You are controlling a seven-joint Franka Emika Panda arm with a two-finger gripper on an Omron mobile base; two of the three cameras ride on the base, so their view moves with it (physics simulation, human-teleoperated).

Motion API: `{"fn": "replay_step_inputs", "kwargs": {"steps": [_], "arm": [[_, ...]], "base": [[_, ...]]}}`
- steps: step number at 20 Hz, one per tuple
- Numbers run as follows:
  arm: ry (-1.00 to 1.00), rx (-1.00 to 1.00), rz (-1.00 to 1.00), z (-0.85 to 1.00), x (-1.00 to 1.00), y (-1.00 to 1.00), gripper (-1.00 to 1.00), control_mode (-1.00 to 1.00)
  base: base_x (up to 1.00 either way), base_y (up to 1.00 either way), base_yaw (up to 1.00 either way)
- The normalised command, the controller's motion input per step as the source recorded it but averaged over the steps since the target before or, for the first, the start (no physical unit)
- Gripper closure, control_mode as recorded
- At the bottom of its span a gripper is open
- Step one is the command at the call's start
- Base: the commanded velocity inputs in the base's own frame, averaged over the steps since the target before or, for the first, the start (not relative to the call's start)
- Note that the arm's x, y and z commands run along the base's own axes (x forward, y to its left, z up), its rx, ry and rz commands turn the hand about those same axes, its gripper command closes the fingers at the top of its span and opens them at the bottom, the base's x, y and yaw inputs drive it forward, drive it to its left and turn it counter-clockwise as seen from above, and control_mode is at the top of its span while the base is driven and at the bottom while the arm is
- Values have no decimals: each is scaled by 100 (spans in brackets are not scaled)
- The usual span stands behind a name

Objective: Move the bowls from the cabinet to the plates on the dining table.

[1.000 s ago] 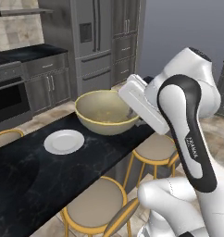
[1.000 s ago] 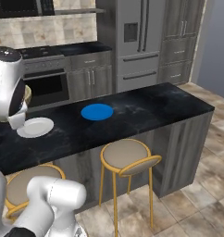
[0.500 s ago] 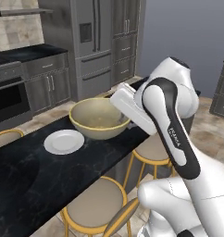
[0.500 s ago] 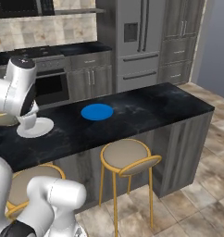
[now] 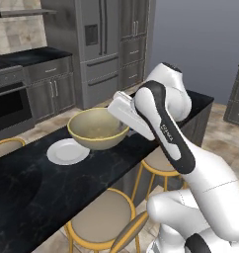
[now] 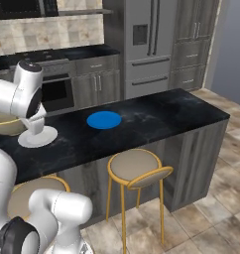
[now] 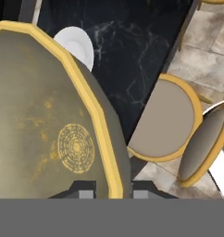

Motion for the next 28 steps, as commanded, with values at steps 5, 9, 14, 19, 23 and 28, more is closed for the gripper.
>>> {"fn": "replay_step_inputs", "kwargs": {"steps": [5,9,14,19,23,28], "arm": [[-6,0,4,-25,32,17,100,-100],[-7,0,3,-27,30,16,100,-100],[-2,2,1,-23,36,13,100,-100],[0,3,0,-16,32,16,100,-100],[0,0,0,-10,28,21,100,-100],[4,-5,0,-11,26,21,100,-100]], "base": [[0,0,0],[0,0,0],[0,0,0],[0,0,0],[0,0,0],[0,0,0]]}}
